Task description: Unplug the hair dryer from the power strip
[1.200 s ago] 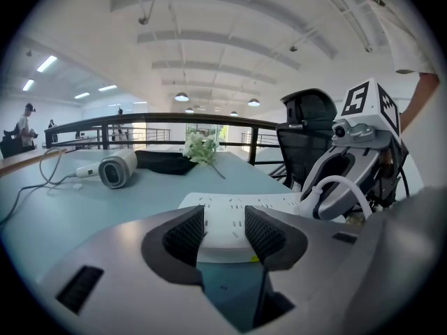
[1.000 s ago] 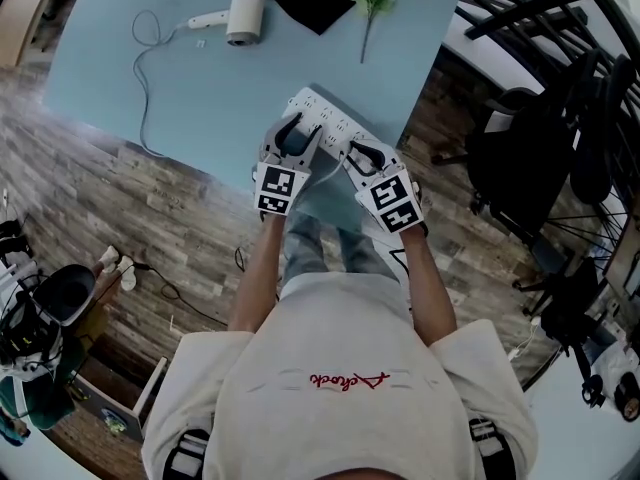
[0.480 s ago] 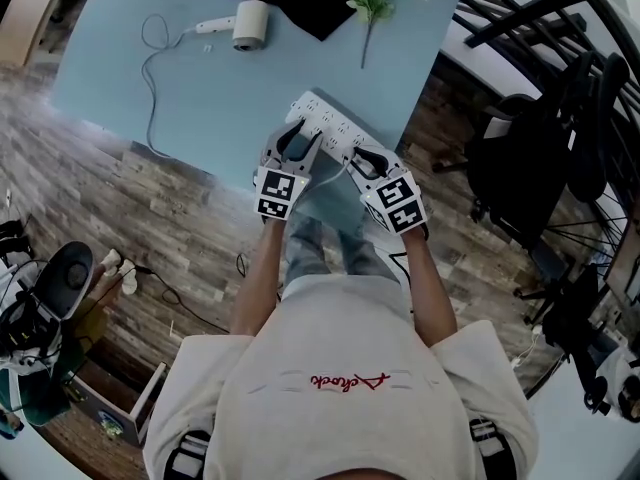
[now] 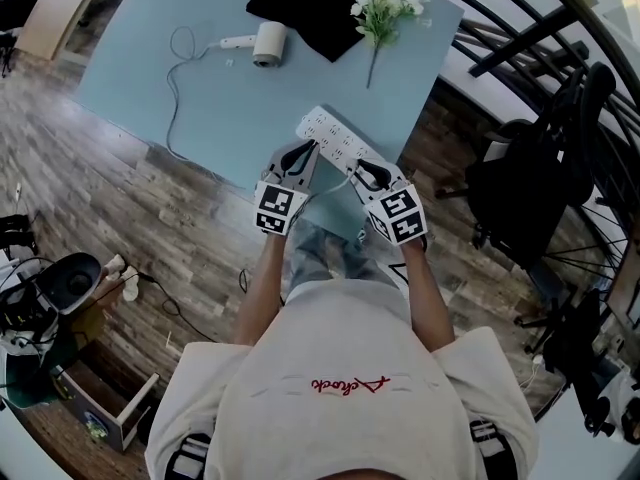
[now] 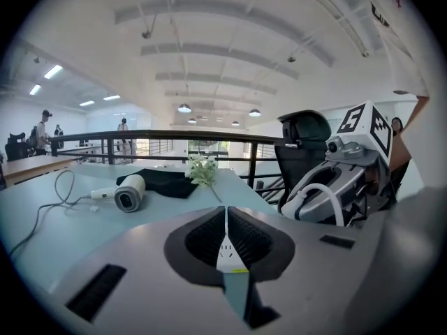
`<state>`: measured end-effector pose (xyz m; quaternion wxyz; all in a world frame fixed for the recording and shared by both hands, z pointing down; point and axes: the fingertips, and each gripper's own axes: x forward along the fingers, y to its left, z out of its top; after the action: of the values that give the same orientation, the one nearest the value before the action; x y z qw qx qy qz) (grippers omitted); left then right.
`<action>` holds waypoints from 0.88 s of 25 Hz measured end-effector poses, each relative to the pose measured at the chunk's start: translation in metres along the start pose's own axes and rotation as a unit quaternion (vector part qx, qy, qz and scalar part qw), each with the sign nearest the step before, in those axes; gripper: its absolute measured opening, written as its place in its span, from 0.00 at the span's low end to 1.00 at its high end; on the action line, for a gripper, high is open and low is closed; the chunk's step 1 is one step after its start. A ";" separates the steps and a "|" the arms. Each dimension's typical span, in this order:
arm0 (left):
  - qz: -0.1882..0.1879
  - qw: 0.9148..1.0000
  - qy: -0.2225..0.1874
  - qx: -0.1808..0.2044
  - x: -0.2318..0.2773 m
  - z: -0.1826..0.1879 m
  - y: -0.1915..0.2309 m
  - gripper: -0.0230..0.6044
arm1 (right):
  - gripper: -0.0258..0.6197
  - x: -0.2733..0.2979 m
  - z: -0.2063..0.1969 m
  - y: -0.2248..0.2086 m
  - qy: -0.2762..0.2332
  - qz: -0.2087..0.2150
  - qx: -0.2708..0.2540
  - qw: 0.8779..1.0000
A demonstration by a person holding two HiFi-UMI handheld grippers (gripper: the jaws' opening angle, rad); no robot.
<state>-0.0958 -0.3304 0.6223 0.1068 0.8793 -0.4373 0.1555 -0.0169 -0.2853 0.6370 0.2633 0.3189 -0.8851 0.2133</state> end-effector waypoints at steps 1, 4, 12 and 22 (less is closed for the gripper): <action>0.001 1.000 -0.001 -0.003 -0.005 0.002 -0.002 0.06 | 0.22 -0.003 0.002 0.001 -0.004 -0.001 -0.003 1.000; 0.008 1.000 -0.008 -0.013 -0.021 0.010 -0.008 0.05 | 0.22 -0.013 0.005 0.004 -0.017 -0.008 -0.013 1.000; 0.027 0.999 -0.034 -0.008 -0.059 0.038 -0.030 0.05 | 0.22 -0.042 0.010 0.014 -0.058 -0.016 -0.015 0.998; 0.067 0.994 -0.082 0.008 -0.106 0.076 -0.053 0.05 | 0.22 -0.092 0.038 0.020 -0.128 -0.027 -0.028 0.991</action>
<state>-0.1001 -0.2454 0.5103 0.0532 0.8584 -0.5016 0.0934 0.0169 -0.2502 0.5482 0.1618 0.3596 -0.9084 0.1387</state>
